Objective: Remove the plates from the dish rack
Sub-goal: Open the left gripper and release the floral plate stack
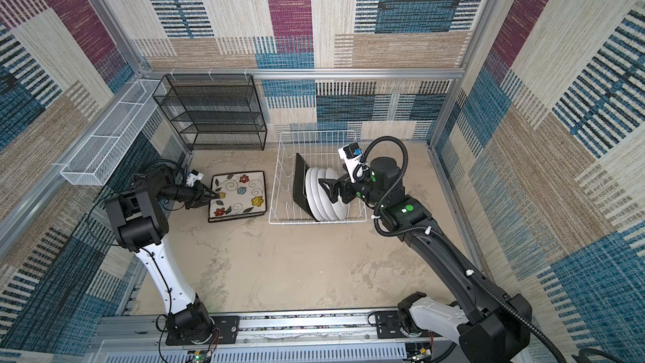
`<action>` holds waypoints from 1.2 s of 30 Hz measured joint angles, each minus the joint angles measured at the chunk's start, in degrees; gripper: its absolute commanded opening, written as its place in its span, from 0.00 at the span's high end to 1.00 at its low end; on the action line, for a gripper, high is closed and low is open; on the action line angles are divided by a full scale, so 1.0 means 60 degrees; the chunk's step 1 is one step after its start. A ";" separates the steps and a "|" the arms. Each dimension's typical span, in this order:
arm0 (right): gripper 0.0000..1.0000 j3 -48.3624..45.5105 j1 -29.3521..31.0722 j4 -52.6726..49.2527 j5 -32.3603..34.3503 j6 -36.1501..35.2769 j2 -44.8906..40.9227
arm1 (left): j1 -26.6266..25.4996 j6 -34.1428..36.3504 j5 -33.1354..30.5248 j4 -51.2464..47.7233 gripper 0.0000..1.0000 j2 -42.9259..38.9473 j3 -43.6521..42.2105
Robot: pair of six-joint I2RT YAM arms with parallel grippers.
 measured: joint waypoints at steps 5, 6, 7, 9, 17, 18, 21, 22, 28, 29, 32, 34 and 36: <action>0.01 -0.0007 0.0000 0.0004 0.0000 0.0000 0.0000 | 0.0025 -0.0004 -0.0266 0.0000 0.73 0.0000 0.0000; 0.01 -0.0007 0.0000 0.0004 0.0000 0.0000 0.0000 | 0.0058 -0.0004 -0.0302 0.0000 0.73 -0.0007 0.0000; 0.01 -0.0007 0.0000 0.0004 0.0000 0.0000 -0.0004 | 0.0084 -0.0007 -0.0350 0.0000 0.73 -0.0015 0.0000; 0.01 -0.0007 0.0000 0.0000 0.0000 0.0000 -0.0015 | 0.0138 -0.0022 -0.0503 0.0000 0.73 -0.0047 0.0000; 0.01 -0.0106 0.0000 0.0044 0.0004 0.0004 -0.0146 | 0.0248 -0.0423 -0.0674 0.0011 0.62 -0.0251 0.0062; 0.01 -0.0138 0.0000 0.0084 0.0007 0.0007 -0.0171 | 0.0251 -0.0437 -0.0667 0.0000 0.61 -0.0339 0.0062; 0.01 -0.0255 0.0000 0.0146 0.0007 0.0073 -0.0251 | 0.0251 -0.0499 -0.0627 0.0073 0.57 -0.0681 -0.0025; 0.01 -0.0284 0.0000 0.0146 0.0007 0.0076 -0.0270 | 0.0251 -0.0557 -0.0601 0.0080 0.56 -0.0827 -0.0106; 0.01 -0.0328 -0.0004 0.0157 0.0182 0.0109 -0.0350 | 0.0058 -0.0834 -0.0561 0.0178 0.41 -0.1887 -0.0758; 0.01 -0.0328 -0.0004 0.0157 0.0182 0.0109 -0.0350 | 0.0004 -0.0918 -0.0565 0.0211 0.39 -0.2073 -0.0860; 0.01 -0.0328 -0.0004 0.0157 0.0197 0.0178 -0.0372 | -0.0204 -0.1045 -0.0576 0.0324 0.33 -0.2699 -0.1151; 0.01 -0.0361 -0.0004 0.0168 0.0251 0.0215 -0.0430 | -0.0404 -0.1180 -0.0627 0.0379 0.32 -0.3078 -0.1268; 0.01 -0.0423 -0.0004 0.0189 0.0255 0.0291 -0.0517 | -0.0648 -0.1220 -0.0739 0.0412 0.32 -0.3519 -0.1341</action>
